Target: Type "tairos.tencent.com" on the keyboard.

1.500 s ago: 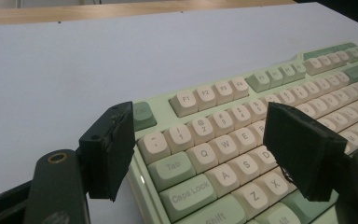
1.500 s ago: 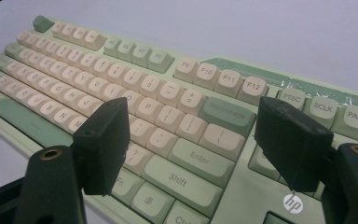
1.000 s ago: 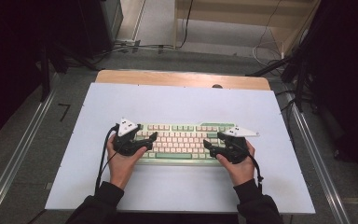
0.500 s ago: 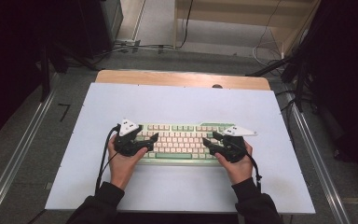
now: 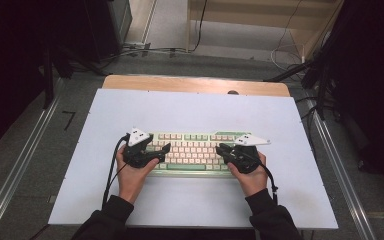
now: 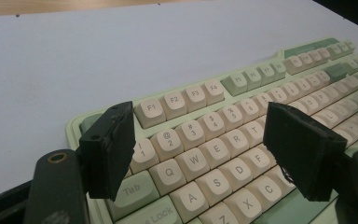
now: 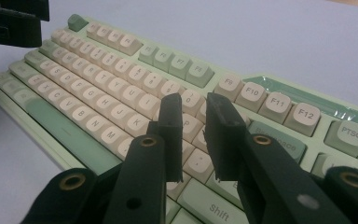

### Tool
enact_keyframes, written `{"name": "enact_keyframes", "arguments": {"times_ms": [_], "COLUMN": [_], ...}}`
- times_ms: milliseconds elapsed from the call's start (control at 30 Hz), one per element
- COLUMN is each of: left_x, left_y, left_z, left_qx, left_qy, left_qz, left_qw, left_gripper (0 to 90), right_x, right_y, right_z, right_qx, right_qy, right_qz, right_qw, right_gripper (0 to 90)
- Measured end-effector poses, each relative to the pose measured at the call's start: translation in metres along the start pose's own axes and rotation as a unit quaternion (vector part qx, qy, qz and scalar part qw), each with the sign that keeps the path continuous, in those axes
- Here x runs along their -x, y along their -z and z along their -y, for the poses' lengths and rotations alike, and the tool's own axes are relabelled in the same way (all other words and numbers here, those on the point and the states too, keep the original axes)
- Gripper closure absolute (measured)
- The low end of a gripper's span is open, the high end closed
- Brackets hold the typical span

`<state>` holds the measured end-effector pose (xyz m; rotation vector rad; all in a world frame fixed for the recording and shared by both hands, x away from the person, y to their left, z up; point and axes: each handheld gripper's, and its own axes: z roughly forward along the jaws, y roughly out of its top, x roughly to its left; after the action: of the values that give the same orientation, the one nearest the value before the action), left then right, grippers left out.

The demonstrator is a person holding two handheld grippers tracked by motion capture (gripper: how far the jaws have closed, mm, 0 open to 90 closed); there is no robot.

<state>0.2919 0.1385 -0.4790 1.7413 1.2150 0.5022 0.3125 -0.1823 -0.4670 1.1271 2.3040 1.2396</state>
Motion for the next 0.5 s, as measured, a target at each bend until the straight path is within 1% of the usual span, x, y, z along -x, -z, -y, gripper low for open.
{"name": "enact_keyframes", "arguments": {"times_ms": [100,200,267,300,333,433,467,500], "left_x": [0.0004,0.001,0.0016,0.0018,0.0019,0.0039,0.0045,0.0055], "left_y": [-0.0002,-0.0006,-0.0007,-0.0007,-0.0006,-0.0008,-0.0009,-0.0013], "left_z": [0.0001,0.0005,0.0007,0.0008,0.0009,0.0016,0.002,0.0023], "left_qx": [-0.001,-0.002,-0.002,-0.002,-0.003,-0.004,-0.007,-0.009], "left_qy": [0.0,-0.002,-0.001,-0.001,-0.003,-0.011,-0.014,-0.018], "left_qz": [0.003,0.007,0.013,0.021,0.027,0.049,0.055,0.066], "left_qw": [1.0,1.0,0.9999,0.9998,0.9996,0.9987,0.9983,0.9976], "left_gripper": [27.0,28.7,33.6,44.4,50.6,73.1,80.8,86.6], "right_x": [-0.0009,-0.0011,-0.0015,-0.002,-0.0023,-0.003,-0.0034,-0.0036], "right_y": [-0.0001,-0.0003,-0.0005,-0.0009,-0.0011,-0.0019,-0.0019,-0.0021], "right_z": [-0.0004,-0.0009,-0.0011,-0.0015,-0.0016,-0.0019,-0.002,-0.0021], "right_qx": [0.001,0.0,0.001,0.002,0.002,0.001,0.0,0.001], "right_qy": [0.002,0.003,0.005,0.007,0.007,0.01,0.01,0.011], "right_qz": [-0.001,-0.002,-0.002,-0.001,-0.001,-0.001,-0.001,-0.001], "right_qw": [1.0,1.0,1.0,1.0,1.0,1.0,1.0,0.9999], "right_gripper": [80.0,82.2,85.4,86.5,87.1,87.5,87.6,87.6]}}
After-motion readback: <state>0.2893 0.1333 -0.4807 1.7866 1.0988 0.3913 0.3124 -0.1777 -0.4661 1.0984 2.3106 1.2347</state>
